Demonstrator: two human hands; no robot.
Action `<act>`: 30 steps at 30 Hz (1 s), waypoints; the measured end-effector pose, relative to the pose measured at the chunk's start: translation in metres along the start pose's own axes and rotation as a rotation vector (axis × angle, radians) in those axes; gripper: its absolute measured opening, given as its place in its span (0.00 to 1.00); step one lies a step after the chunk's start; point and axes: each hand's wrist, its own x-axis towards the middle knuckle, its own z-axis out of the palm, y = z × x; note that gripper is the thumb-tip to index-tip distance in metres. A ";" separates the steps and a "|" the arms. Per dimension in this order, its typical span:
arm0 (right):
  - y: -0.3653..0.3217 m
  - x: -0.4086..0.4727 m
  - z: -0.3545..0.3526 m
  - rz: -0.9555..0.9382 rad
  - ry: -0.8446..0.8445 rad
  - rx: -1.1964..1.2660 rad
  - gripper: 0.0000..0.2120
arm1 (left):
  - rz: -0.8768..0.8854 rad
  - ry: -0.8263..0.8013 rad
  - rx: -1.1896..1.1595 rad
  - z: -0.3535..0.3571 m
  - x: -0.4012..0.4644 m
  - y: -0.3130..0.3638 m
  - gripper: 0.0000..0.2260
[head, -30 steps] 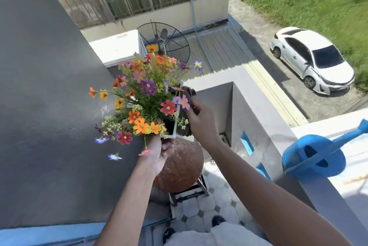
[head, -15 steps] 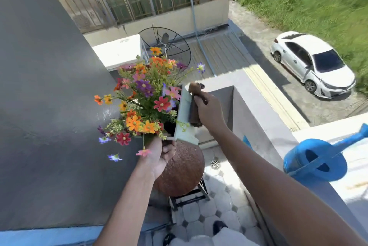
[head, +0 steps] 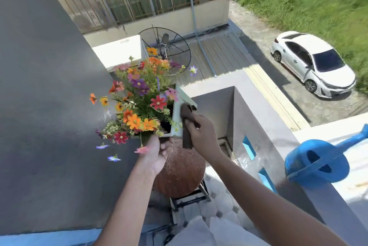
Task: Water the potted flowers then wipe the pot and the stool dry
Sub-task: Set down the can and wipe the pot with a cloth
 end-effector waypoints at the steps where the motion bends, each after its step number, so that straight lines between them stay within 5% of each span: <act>1: -0.011 0.005 -0.001 -0.023 0.022 0.027 0.10 | 0.002 0.000 0.004 0.002 -0.001 -0.002 0.12; 8: -0.021 0.009 -0.011 -0.086 0.069 0.065 0.06 | 0.039 0.004 0.021 0.012 -0.008 0.000 0.10; 15: 0.024 0.000 -0.006 0.139 -0.031 -0.051 0.09 | 0.102 -0.029 0.091 0.009 -0.011 0.006 0.15; 23: -0.032 0.028 -0.016 -0.005 0.086 0.167 0.09 | 0.101 -0.025 0.171 0.012 -0.011 -0.001 0.14; 30: 0.018 0.065 -0.026 0.106 0.145 -0.014 0.10 | 0.064 -0.108 0.094 0.010 -0.024 0.014 0.12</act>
